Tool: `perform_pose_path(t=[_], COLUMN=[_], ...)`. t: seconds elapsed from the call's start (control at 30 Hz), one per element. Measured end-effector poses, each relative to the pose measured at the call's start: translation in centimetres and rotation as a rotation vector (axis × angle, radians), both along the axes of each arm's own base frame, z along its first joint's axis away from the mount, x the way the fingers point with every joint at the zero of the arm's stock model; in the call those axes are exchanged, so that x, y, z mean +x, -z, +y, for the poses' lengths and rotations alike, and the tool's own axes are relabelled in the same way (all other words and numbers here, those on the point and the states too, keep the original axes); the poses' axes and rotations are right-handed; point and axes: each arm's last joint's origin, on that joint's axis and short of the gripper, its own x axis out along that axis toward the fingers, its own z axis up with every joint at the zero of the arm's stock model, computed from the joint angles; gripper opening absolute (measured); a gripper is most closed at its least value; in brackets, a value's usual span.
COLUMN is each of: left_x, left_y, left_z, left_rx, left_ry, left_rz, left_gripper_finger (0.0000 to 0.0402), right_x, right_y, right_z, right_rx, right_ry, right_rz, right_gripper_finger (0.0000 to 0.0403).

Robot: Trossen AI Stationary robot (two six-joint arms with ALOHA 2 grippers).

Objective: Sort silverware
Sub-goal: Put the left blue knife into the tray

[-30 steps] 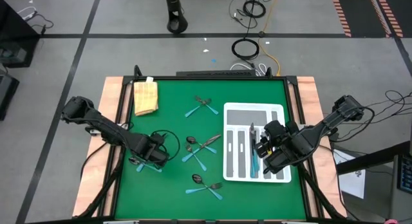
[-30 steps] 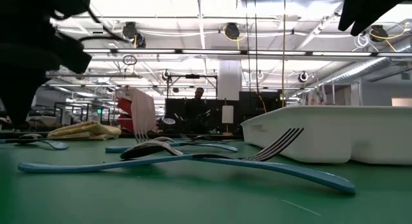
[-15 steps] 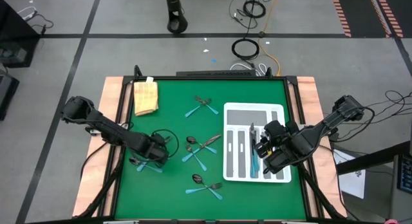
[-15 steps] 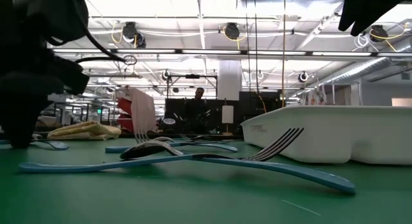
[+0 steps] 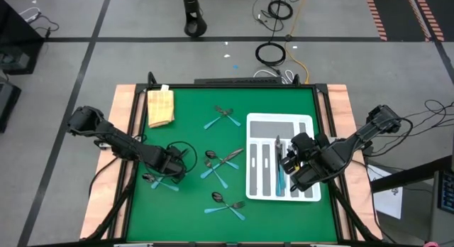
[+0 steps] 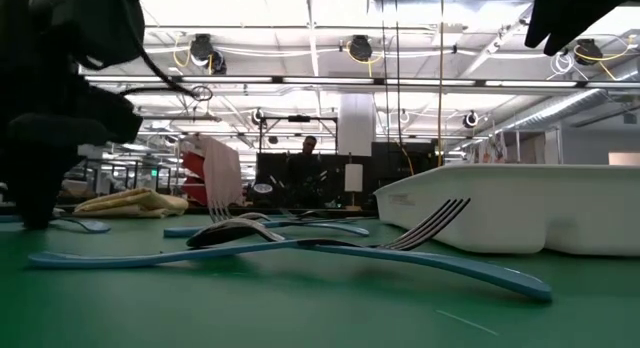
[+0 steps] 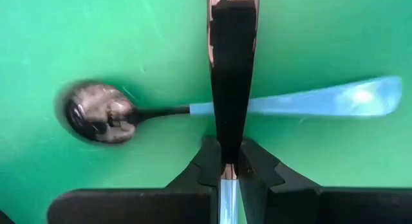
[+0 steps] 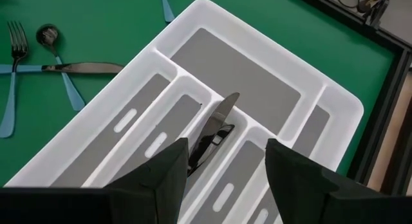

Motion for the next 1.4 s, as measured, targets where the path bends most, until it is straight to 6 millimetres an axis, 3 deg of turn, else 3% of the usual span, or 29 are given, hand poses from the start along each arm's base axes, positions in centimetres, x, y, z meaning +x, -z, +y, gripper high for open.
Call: perform_pose_path(t=[0.53, 0.77, 1.1, 1.27, 1.4], left_x=[3.3, 5.5, 10.6, 11.0, 11.3], left_y=[-4.0, -6.0, -10.7, -11.7, -12.4], left_z=[-0.5, 1.8, 5.1, 6.9, 7.5], left_rx=[0.013, 0.105, 0.121, 0.175, 0.194], left_ry=[-0.055, -0.151, -0.174, -0.16, -0.133], left_rz=[-0.198, -0.325, -0.786, -0.799, -0.814], left_gripper_finger=[0.0028, 0.0028, 0.0028, 0.0028, 0.0028], right_x=[0.0, 0.1, -1.2, -1.5, -1.8], right_y=[-0.1, -0.1, -1.3, 1.6, 4.3], right_z=[0.0, -0.1, -0.8, -3.8, -6.2], right_rx=[-0.02, -0.039, -0.004, -0.085, -0.042], right_ry=[-0.017, 0.04, 0.046, 0.144, 0.24], right_rz=[-0.001, -0.07, -0.144, -0.037, 0.035], right_gripper_finger=[0.0192, 0.0192, 0.0191, 0.0161, 0.0123])
